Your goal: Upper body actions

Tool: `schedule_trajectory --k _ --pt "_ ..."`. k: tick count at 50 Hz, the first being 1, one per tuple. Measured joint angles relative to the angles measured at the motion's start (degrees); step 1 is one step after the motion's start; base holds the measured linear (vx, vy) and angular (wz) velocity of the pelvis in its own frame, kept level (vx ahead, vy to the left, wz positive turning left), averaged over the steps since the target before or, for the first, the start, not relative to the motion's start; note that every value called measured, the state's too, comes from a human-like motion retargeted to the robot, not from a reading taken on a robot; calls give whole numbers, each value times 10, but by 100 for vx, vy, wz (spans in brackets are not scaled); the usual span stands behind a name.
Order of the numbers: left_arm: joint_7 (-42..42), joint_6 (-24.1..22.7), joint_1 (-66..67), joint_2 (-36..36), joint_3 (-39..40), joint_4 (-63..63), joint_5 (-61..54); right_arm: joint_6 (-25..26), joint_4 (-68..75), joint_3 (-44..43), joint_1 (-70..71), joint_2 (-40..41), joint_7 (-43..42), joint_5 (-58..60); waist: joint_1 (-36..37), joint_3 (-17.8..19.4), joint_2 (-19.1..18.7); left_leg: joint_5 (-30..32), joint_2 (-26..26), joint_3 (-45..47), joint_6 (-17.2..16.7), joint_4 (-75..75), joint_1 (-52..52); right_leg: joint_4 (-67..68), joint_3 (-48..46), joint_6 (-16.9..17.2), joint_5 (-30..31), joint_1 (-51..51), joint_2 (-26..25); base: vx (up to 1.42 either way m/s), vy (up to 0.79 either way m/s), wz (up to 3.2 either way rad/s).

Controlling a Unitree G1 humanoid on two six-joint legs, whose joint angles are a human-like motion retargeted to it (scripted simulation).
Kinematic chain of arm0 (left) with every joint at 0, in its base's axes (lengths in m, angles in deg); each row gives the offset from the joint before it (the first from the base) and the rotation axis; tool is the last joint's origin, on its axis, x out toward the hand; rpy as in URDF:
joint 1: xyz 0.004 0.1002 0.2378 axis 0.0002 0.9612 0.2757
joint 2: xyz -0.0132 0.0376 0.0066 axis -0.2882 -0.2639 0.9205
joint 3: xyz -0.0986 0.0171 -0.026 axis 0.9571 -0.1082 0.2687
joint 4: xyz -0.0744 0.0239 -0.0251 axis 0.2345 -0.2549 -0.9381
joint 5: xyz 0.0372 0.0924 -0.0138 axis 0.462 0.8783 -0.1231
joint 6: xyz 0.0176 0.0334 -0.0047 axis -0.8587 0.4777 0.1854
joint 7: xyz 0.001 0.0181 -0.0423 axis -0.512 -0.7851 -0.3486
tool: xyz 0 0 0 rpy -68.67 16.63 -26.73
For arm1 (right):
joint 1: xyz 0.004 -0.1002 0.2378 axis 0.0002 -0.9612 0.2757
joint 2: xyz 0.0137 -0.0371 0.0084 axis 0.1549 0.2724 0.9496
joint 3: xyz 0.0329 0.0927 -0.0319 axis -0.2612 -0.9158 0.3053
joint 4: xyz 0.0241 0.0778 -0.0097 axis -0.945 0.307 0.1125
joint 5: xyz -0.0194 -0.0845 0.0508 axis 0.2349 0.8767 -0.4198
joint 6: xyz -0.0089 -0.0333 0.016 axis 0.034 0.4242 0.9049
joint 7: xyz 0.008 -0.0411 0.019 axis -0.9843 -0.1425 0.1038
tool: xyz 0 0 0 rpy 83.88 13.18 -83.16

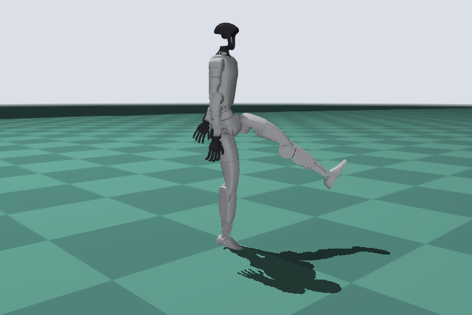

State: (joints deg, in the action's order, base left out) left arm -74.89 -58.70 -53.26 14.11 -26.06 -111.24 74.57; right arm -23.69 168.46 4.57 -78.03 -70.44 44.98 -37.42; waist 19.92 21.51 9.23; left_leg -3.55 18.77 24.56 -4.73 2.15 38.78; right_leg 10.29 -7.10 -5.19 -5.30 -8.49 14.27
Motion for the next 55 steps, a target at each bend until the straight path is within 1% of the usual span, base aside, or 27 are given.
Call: schedule_trajectory --k 3,7,10,14,17,19,20,22,25,27,28,30,35,37,40,42,46,48,51,53,55 --pt "1 0 -7 1 -2 11 0 -8 -7 6 -5 -1 -2 11 -19 -30 -9 0 -8 3 0 27 -32 -3 -4 -2 -3 8 -18 2 -2 39" --pt "0 -8 -18 -9 -12 37 17 -2 11 0 -22 -4 1 29 -56 -113 -17 4 -28 -14 8 97 -69 -18 -23 1 -4 37 -39 10 6 75" --pt "-11 -10 -31 -20 -23 60 24 5 35 -18 -40 -7 0 30 -90 -174 -35 7 -46 -49 14 162 -107 -35 -49 4 -2 48 -62 21 8 91" --pt "-20 -13 -64 -31 -35 91 18 17 66 -50 -61 -14 -7 23 -137 -239 -54 21 -80 -69 38 222 -172 -48 -82 8 -9 64 -82 17 8 111" --pt "-17 -18 -94 -34 -49 108 11 32 90 -77 -73 -19 -22 16 -177 -278 -67 43 -103 -89 44 236 -214 -55 -113 14 -16 73 -91 14 8 140" --pt "-9 -21 -117 -34 -61 121 14 39 104 -92 -79 -22 -32 2 -201 -295 -75 53 -113 -103 46 231 -237 -58 -131 18 -22 77 -96 9 7 139" --pt "-5 -23 -127 -34 -68 129 16 42 111 -98 -81 -23 -37 -8 -211 -300 -78 58 -119 -110 47 224 -250 -59 -141 20 -24 78 -98 3 4 125" --pt "0 -29 -150 -35 -88 147 25 44 118 -106 -83 -23 -39 -30 -220 -297 -85 72 -126 -117 42 189 -279 -63 -156 23 -27 74 -106 1 5 100" --pt "2 -38 -173 -36 -125 177 42 47 118 -114 -84 -21 -34 -50 -220 -290 -96 95 -129 -130 23 127 -313 -72 -177 27 -28 67 -121 7 10 75" --pt "0 -45 -174 -36 -151 196 58 44 118 -111 -82 -20 -32 -50 -214 -290 -101 105 -130 -147 4 92 -325 -75 -187 28 -28 66 -129 13 12 48" --pt "-2 -50 -172 -37 -165 205 67 43 118 -108 -79 -19 -30 -47 -207 -290 -103 103 -132 -156 -2 79 -328 -76 -189 28 -28 66 -132 13 13 25" --pt "-9 -61 -163 -40 -190 216 86 41 109 -101 -71 -19 -26 -33 -199 -291 -103 85 -138 -175 -2 63 -330 -79 -192 32 -26 67 -131 13 15 18" --pt "-8 -69 -141 -55 -212 198 149 18 52 -75 -40 -13 -3 -11 -204 -276 -103 60 -138 -166 -10 66 -321 -90 -205 43 -15 66 -123 9 17 18" --pt "-4 -66 -126 -57 -211 174 162 5 28 -65 -30 -10 10 -13 -199 -271 -102 43 -140 -148 -8 66 -325 -93 -204 48 -10 64 -120 13 15 -18" --pt "-4 -57 -99 -53 -191 124 164 -9 1 -52 -16 -7 27 -16 -192 -275 -99 -6 -142 -111 1 67 -331 -95 -200 58 -3 66 -111 27 29 -27" --pt "-3 -47 -79 -48 -165 86 155 -16 -10 -43 -10 -4 31 -18 -191 -282 -99 -30 -149 -98 14 60 -336 -93 -197 66 -1 69 -105 28 26 -25" --pt "2 -23 -51 -43 -102 17 124 -25 -20 -24 -4 3 31 -29 -196 -292 -90 -51 -162 -92 23 61 -340 -84 -200 85 0 74 -81 33 38 -14" --pt "1 -15 -40 -46 -80 4 108 -31 -21 -23 -9 6 27 -35 -183 -287 -80 -59 -171 -85 31 62 -347 -71 -201 96 -1 73 -64 25 26 -27" --pt "-1 -12 -34 -59 -77 5 95 -39 -15 -31 -26 5 14 -42 -143 -273 -70 -71 -183 -78 41 67 -365 -36 -200 105 -6 70 -44 33 34 -24" --pt "-2 -8 -38 -71 -81 10 99 -39 -5 -39 -40 3 2 -30 -126 -264 -66 -75 -191 -87 47 68 -377 -10 -210 112 9 62 -33 33 34 29" --pt "-2 -5 -54 -81 -86 13 105 -36 9 -49 -51 -2 -14 -2 -117 -256 -68 -76 -193 -105 51 71 -385 29 -221 110 37 55 -25 25 33 62"
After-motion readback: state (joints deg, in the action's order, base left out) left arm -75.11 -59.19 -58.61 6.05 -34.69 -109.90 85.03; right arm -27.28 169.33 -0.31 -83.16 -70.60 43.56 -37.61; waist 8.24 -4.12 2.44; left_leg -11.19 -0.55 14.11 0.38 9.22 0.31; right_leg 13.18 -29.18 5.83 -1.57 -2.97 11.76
